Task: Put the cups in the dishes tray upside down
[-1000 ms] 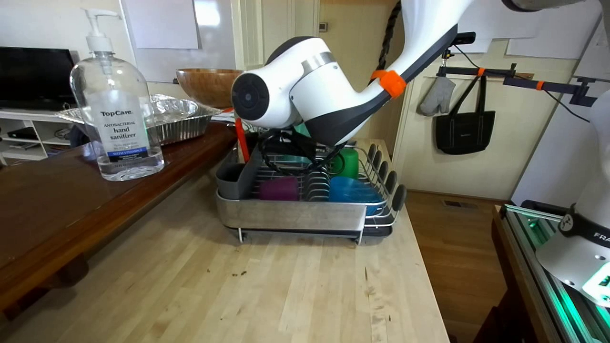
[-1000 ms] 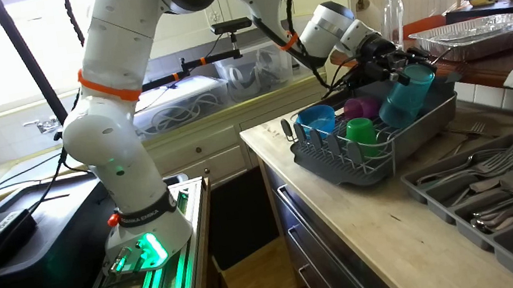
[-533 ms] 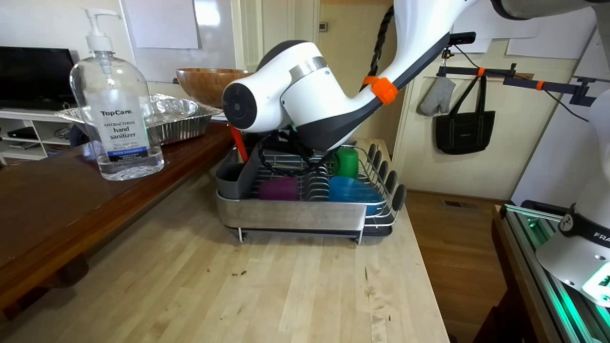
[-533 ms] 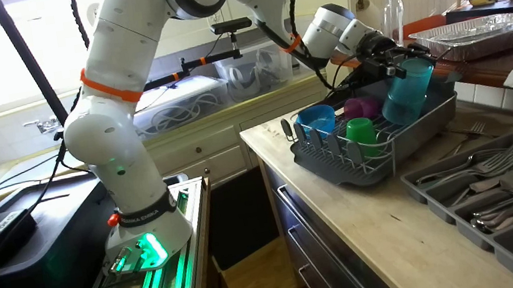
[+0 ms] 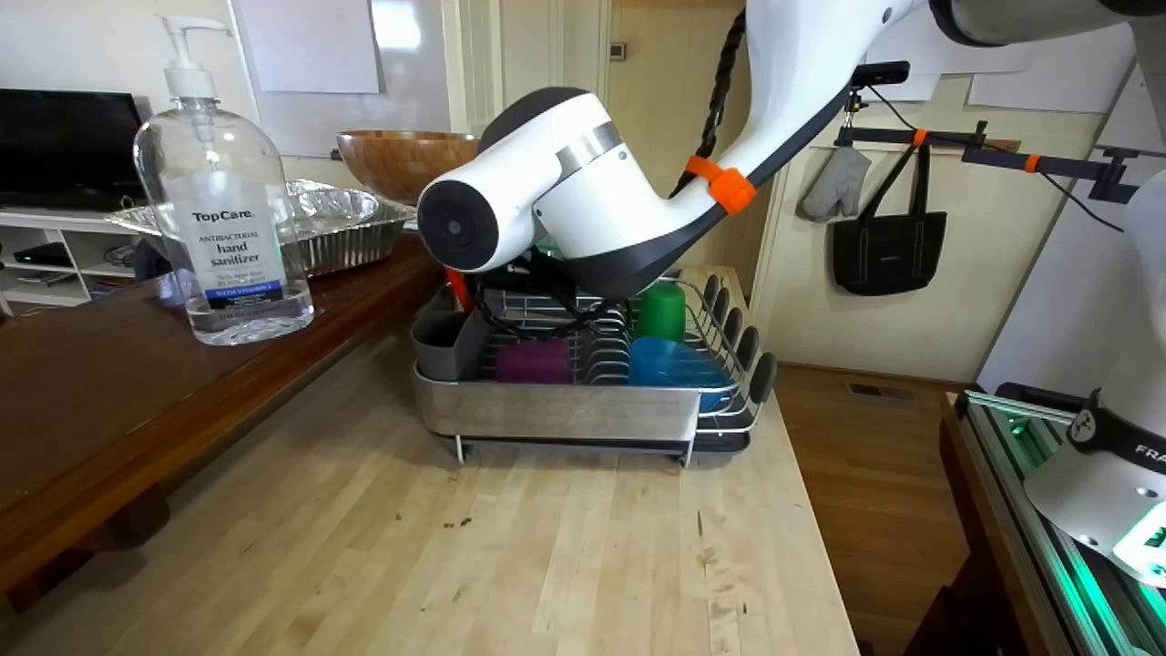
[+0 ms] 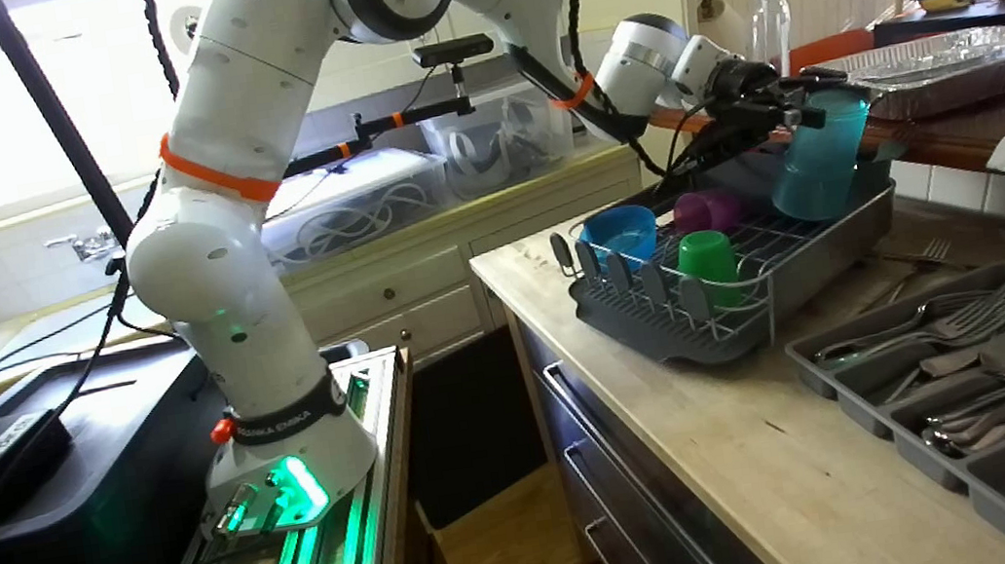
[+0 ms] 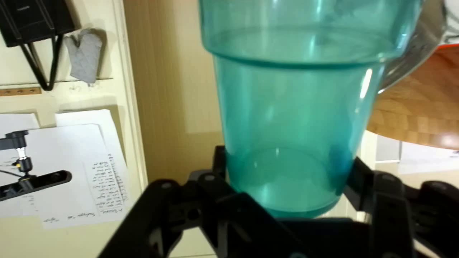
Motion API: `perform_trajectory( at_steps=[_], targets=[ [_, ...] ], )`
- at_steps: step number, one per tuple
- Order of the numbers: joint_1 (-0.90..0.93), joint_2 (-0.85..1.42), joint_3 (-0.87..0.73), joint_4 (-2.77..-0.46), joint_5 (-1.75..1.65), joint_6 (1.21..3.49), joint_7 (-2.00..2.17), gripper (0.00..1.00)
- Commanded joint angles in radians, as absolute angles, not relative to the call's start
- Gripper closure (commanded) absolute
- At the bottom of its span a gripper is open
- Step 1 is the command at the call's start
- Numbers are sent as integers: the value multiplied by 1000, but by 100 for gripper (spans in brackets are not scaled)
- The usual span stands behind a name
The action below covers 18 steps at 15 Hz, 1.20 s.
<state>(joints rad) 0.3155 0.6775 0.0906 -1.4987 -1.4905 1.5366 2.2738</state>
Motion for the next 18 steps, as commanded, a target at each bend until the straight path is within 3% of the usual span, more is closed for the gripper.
perform_trajectory(
  at_steps=[1,15,16,18],
  targets=[
    [301,668,105,-1527,-1550,1626,2337,51],
    [234,649,133,-1605,-1479,1738,2424,51],
    [231,646,132,-1608,-1478,1748,2421,11],
    [225,642,133,-1612,-1471,1766,2414,0]
  ],
)
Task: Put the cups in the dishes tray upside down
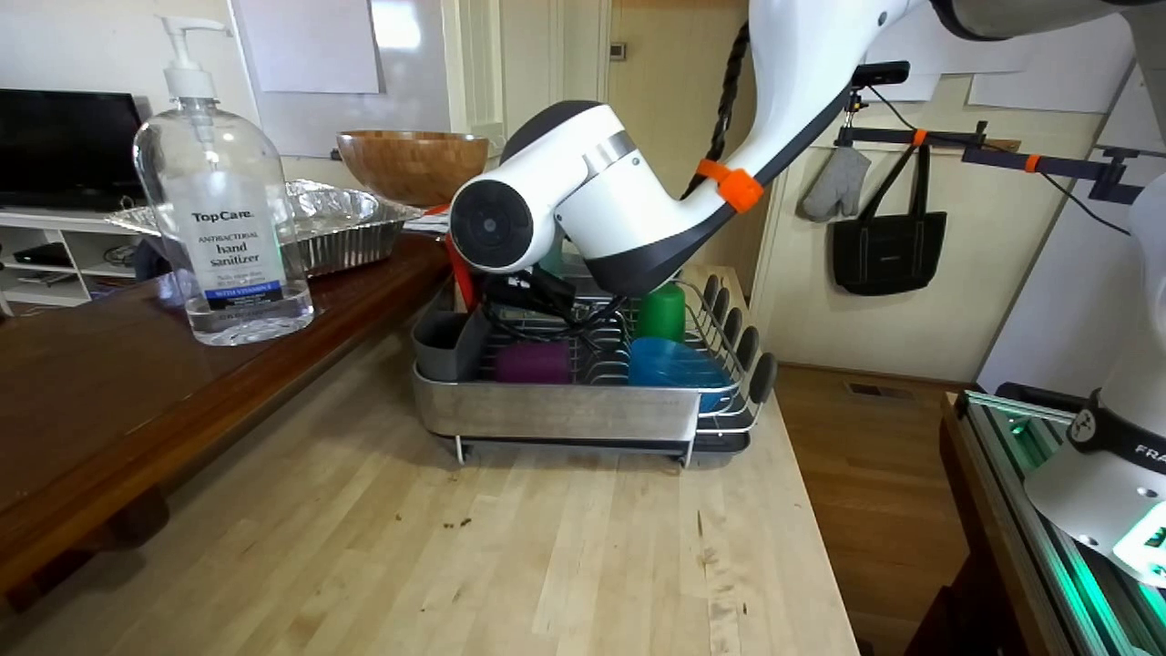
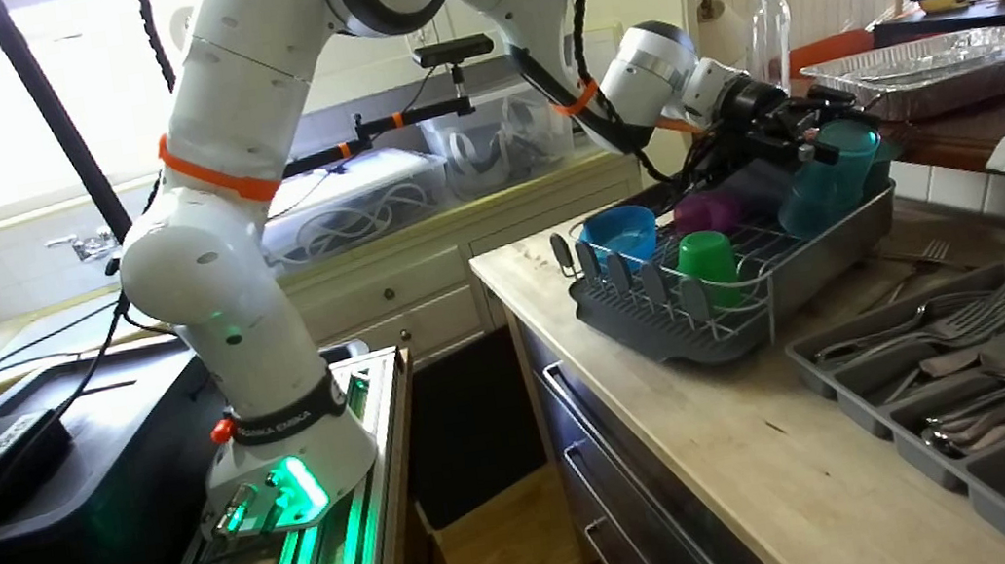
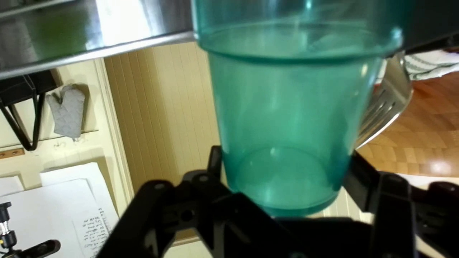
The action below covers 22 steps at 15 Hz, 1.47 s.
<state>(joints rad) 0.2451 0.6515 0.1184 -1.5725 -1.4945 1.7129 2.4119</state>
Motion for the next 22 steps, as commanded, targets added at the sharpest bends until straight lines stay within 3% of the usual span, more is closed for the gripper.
perform_trajectory(
  at_steps=[1,6,13,22],
  targets=[
    [222,639,133,-1613,-1465,1773,2405,0],
    [210,577,133,-1678,-1437,1799,2391,0],
    [166,250,130,-1984,-1465,1931,2612,0],
    [58,-111,55,-2309,-1416,2285,2790,0]
  ],
)
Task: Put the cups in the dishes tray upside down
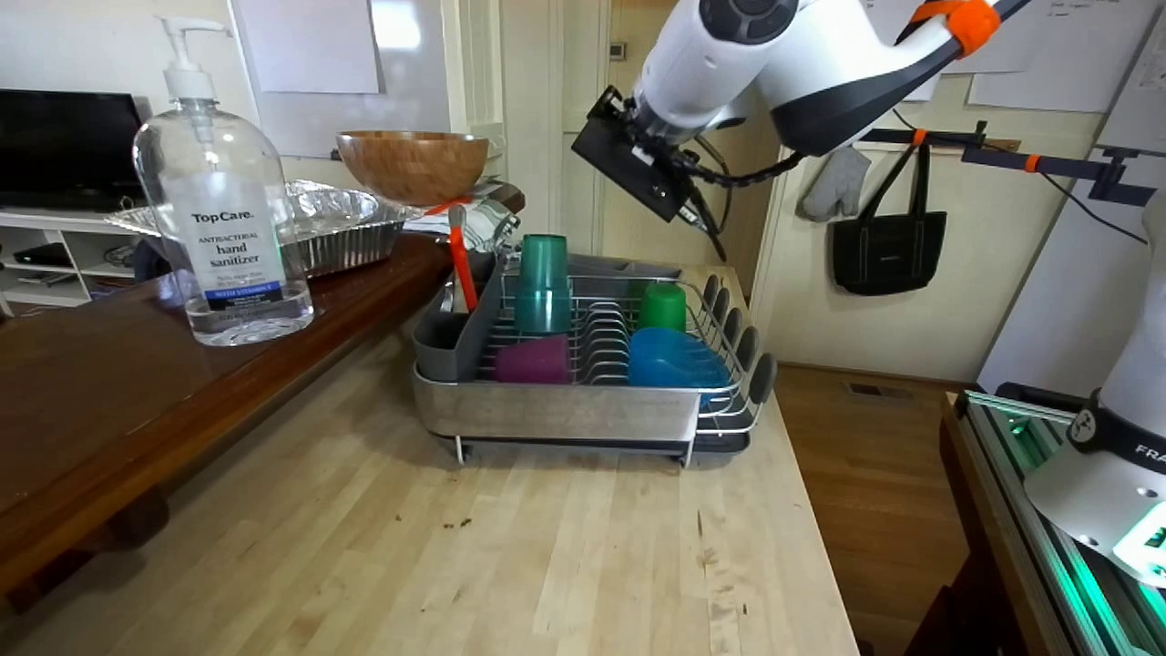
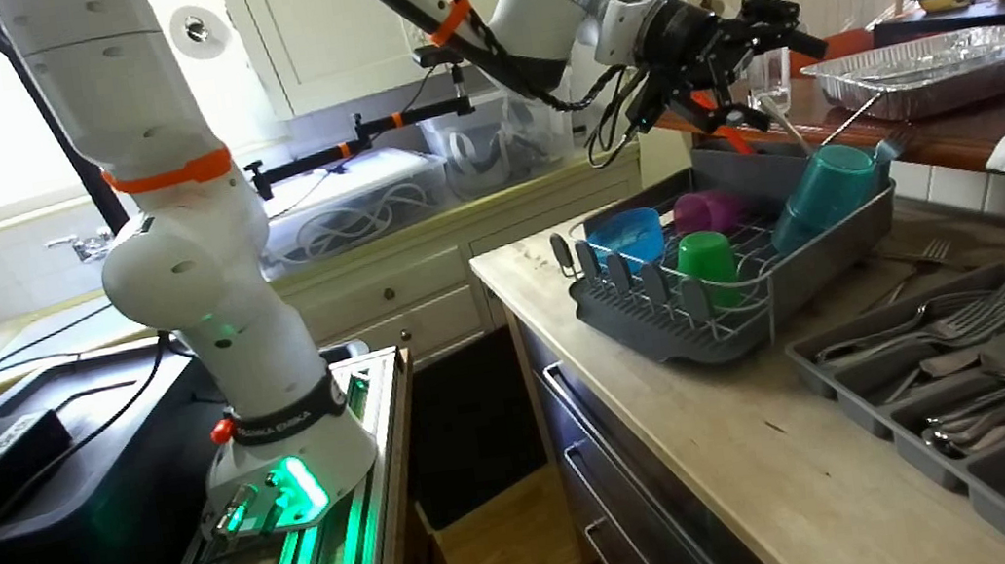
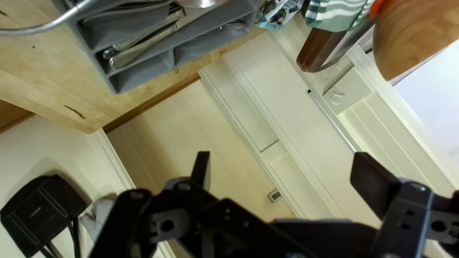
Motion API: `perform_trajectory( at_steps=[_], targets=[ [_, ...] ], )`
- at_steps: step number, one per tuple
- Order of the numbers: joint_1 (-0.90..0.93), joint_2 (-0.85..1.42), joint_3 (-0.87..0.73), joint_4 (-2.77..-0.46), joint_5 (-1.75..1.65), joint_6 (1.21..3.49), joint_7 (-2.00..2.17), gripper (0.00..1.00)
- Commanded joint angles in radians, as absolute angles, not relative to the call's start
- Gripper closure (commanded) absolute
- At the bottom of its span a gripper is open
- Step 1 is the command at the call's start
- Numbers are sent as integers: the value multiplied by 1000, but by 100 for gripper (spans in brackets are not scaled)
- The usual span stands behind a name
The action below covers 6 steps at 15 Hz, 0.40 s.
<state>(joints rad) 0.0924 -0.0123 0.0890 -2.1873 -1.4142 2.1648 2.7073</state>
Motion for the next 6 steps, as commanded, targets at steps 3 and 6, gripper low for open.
perform_trajectory(
  at_steps=[3,6],
  targets=[
    [56,-94,48,-2267,-1410,2269,2713,0],
    [49,-108,40,-2293,-1410,2287,2716,0]
  ],
)
